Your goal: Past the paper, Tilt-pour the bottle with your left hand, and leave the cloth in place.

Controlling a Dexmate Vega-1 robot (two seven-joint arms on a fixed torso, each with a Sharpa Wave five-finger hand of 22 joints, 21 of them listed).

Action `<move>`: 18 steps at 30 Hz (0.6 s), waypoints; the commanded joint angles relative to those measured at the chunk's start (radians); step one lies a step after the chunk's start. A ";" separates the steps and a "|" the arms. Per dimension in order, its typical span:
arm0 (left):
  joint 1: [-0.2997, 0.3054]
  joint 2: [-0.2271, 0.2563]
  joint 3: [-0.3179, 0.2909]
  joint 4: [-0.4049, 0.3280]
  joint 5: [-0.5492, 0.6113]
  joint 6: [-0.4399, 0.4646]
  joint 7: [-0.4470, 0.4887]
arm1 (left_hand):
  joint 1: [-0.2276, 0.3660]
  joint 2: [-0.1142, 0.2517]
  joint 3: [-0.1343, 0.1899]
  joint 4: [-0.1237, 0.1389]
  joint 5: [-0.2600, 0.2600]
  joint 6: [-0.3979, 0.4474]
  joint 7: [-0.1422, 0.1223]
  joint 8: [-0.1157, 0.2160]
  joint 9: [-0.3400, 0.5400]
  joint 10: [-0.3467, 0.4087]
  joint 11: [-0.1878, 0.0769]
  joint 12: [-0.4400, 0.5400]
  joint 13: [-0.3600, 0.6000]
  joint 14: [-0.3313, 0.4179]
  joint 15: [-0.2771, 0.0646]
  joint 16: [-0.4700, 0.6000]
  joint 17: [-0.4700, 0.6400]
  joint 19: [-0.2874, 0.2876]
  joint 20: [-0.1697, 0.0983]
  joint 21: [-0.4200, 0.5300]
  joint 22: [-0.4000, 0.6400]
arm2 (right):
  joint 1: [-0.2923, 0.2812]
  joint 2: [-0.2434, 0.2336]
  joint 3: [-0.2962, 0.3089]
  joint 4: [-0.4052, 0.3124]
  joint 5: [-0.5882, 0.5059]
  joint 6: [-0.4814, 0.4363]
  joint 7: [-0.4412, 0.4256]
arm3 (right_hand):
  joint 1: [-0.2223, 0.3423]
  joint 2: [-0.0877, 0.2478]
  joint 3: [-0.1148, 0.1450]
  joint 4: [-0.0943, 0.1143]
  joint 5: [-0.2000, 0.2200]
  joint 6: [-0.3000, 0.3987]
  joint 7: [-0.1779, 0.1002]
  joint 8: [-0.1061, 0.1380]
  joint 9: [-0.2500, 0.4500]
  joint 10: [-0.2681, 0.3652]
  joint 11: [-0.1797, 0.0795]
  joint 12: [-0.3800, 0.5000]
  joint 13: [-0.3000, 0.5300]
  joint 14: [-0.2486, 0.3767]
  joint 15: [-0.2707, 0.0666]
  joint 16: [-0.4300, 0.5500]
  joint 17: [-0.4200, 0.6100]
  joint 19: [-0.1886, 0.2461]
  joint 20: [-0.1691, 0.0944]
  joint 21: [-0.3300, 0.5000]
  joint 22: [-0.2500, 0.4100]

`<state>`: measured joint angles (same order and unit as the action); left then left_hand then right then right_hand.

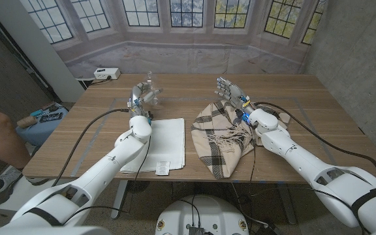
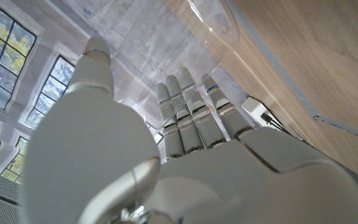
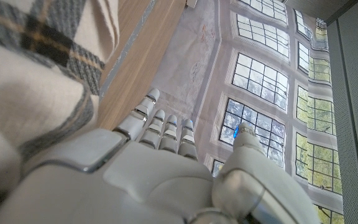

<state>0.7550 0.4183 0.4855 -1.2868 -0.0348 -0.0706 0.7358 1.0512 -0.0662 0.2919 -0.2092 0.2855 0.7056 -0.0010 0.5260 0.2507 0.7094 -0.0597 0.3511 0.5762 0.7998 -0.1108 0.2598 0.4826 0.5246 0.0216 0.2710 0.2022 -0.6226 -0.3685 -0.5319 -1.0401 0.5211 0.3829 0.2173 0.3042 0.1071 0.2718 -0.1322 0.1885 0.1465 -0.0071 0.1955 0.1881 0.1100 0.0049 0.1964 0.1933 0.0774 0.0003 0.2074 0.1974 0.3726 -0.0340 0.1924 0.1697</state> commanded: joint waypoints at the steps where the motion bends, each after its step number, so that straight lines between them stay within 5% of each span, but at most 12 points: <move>1: 0.015 -0.007 -0.007 0.010 -0.058 -0.027 -0.034 | -0.073 0.156 0.084 0.077 0.008 0.040 0.040 0.002 0.000 -0.018 0.003 -0.011 -0.005 -0.009 0.004 -0.009 -0.006 -0.009 0.000 -0.005 0.003 | -0.001 -0.002 0.001 -0.001 0.003 0.000 0.007 | 0.001 0.004 -0.001 0.000 0.000 0.010 -0.002 0.004 0.006 0.011 0.000 0.002 0.005 0.009 0.003 -0.001 0.005 0.008 0.006 0.001 0.002; 18: 0.037 0.009 -0.018 -0.008 -0.094 0.009 -0.049 | -0.081 0.155 0.096 0.070 0.013 0.025 0.041 0.002 0.008 -0.031 0.003 -0.041 -0.025 -0.035 0.010 -0.037 -0.036 -0.022 0.001 -0.008 0.001 | 0.010 0.002 -0.005 0.012 0.002 -0.010 0.021 | 0.002 0.005 0.000 -0.001 0.000 0.010 -0.003 0.004 0.006 0.012 0.000 0.003 0.005 0.010 0.002 -0.001 0.004 0.009 0.006 0.001 0.002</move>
<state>0.7809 0.4205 0.4728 -1.2936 -0.1059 -0.0766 0.6936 1.0512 -0.0662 0.2996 -0.2168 0.2932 0.6899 0.0147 0.5242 0.2534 0.6819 -0.0537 0.3165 0.5511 0.7676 -0.1001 0.2284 0.4488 0.5033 0.0215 0.2653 0.2022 -0.6203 -0.3696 -0.5333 -1.0373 0.5227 0.3807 0.2306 0.3042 0.1071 0.2718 -0.1322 0.1885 0.1464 -0.0072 0.1955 0.1881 0.1100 0.0049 0.1964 0.1934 0.0774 0.0003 0.2074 0.1974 0.3782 -0.0284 0.1924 0.1697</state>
